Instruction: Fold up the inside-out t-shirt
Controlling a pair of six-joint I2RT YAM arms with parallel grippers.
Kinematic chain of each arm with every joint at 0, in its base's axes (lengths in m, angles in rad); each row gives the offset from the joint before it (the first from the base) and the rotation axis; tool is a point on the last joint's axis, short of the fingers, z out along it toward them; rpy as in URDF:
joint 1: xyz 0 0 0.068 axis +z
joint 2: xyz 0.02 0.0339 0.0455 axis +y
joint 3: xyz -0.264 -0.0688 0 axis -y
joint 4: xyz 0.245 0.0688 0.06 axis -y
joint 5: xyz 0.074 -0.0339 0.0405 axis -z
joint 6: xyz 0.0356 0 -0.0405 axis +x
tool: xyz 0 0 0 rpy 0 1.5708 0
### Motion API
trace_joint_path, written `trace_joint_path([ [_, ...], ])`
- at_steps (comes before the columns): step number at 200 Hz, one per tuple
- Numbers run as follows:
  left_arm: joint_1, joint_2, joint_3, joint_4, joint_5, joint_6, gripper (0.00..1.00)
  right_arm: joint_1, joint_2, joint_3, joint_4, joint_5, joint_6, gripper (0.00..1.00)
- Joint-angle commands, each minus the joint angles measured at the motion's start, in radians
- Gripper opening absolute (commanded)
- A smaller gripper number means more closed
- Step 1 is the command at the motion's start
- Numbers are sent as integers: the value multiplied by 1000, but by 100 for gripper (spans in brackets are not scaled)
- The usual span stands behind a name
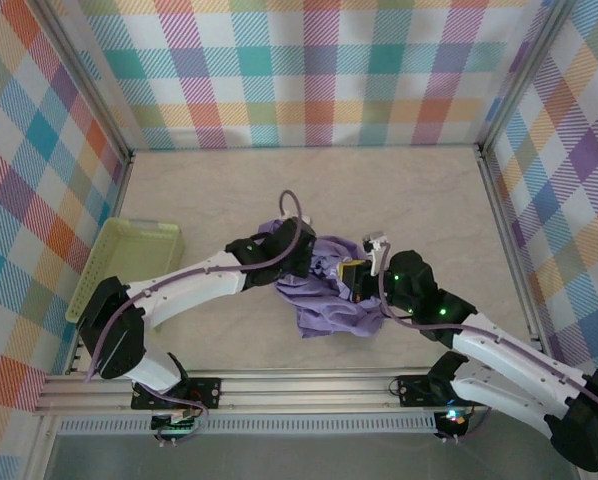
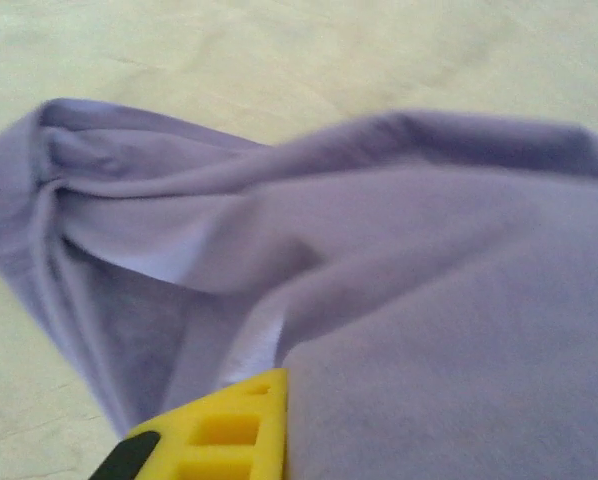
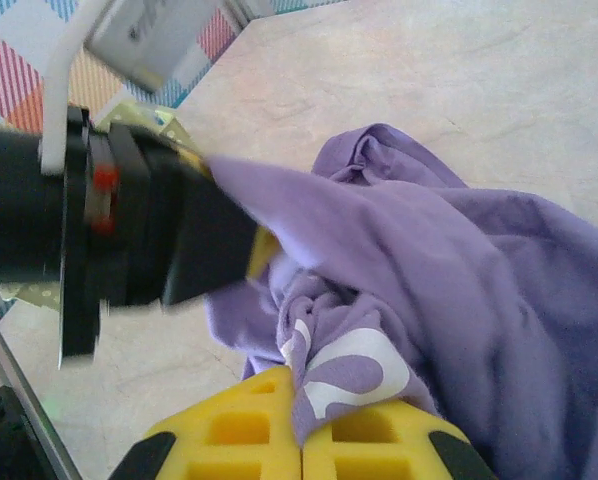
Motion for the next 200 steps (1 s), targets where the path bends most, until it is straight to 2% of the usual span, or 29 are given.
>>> trace_joint_path([
  [1,94,-60,11,-1,6,-70,3,1,-59,-32,-57,67,-6,0],
  [34,262,-24,35,-66,149,-119,2,-2,-115,-92,-131,161,54,0],
  [58,267,74,101,-120,233,-66,0,-3,-75,-123,-142,153,90,0],
  [67,261,83,95,-104,264,-61,0,-3,-56,-116,-154,146,88,3],
  [72,258,83,89,-91,277,-61,0,-3,-48,-107,-165,154,86,8],
  [88,245,76,72,-64,305,-57,0,-3,-33,-69,-200,181,54,33],
  [100,236,79,72,-61,310,-53,0,-3,-12,-24,-223,187,13,47],
  [113,227,81,74,-59,320,-51,0,-2,29,32,-249,178,-27,59],
  [130,219,77,72,-56,327,-52,0,-1,106,97,-266,154,-66,66],
  [163,208,56,68,-50,336,-57,0,0,279,199,-297,155,-99,70],
  [200,204,31,71,-64,325,-59,0,1,406,301,-342,154,-132,76],
])
